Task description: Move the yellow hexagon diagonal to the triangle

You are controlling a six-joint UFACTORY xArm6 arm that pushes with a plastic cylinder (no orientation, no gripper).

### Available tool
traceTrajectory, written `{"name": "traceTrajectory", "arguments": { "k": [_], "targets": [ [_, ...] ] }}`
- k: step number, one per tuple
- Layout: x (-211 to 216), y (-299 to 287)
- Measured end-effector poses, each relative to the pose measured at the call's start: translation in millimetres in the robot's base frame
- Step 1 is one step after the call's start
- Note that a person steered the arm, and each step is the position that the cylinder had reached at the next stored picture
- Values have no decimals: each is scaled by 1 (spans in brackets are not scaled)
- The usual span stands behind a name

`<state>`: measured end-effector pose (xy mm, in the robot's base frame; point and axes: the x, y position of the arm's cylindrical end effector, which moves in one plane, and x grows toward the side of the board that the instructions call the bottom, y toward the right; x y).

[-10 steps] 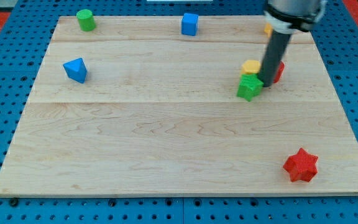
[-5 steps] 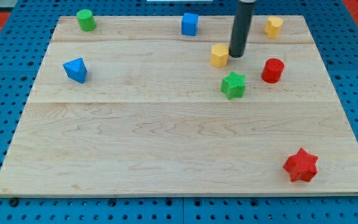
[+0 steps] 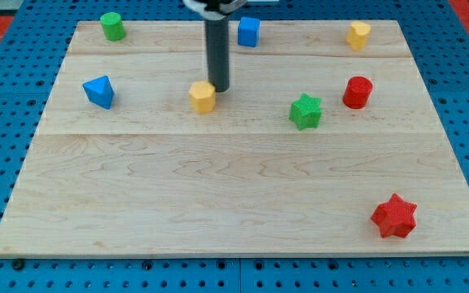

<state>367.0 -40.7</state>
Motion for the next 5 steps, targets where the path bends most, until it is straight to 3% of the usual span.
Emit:
{"name": "traceTrajectory", "arguments": {
  "k": [1,3,5],
  "targets": [
    [38,-27],
    [26,-85],
    [106,-82]
  ]
}}
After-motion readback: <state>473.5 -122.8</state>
